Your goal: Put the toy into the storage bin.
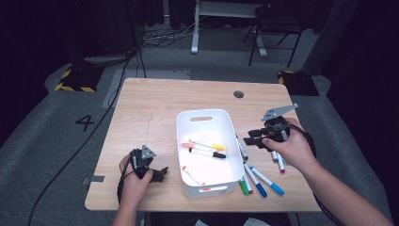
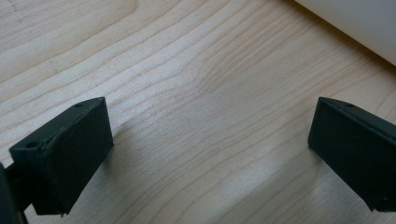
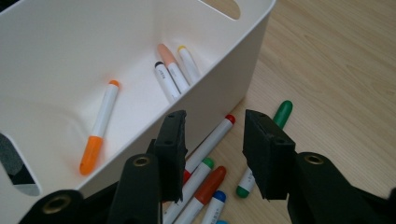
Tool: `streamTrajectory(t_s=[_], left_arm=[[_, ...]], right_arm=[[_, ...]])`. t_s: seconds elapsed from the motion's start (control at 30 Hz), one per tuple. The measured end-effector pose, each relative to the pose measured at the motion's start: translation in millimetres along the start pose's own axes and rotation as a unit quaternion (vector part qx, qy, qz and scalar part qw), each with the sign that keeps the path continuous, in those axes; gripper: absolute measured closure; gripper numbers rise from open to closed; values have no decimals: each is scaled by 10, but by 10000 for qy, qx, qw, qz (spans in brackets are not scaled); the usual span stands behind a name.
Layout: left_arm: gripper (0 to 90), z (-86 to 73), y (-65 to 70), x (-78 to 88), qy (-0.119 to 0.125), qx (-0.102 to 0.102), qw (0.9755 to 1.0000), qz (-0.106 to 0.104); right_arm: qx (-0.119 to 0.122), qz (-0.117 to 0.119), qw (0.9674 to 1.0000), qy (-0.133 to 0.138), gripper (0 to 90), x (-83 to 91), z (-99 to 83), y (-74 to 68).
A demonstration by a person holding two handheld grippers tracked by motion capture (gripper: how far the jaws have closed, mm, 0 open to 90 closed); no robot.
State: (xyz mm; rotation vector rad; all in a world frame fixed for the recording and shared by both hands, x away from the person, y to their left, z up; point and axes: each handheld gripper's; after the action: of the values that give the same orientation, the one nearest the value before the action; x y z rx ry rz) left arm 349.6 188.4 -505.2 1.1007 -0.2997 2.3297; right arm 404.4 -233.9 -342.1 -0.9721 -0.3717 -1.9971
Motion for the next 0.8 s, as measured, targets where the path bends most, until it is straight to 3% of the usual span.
streamTrajectory(t_s=[0.17, 0.33, 0.8], left_arm=[[1, -1, 3, 0, 3, 11, 10000, 3], [1, 0, 1, 0, 8, 1, 10000, 14], [2, -1, 1, 0, 10, -1, 10000, 15]], right_arm=[[-22, -178, 9998, -87, 601, -110, -52, 154], [-123, -209, 9995, -215, 613, -296, -84, 285], [-55, -360, 9982, -474, 608, -753, -169, 494]])
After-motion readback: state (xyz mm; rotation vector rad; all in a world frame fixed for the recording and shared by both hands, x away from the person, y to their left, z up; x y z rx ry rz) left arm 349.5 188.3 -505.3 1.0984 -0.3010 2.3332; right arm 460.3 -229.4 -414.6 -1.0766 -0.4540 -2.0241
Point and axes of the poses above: each handheld gripper's, and its own axes: x roughly backward along the jaws, z roughly out of its top, y roughly to its right, and after that the axes turned 1 degree about -y, right-handed
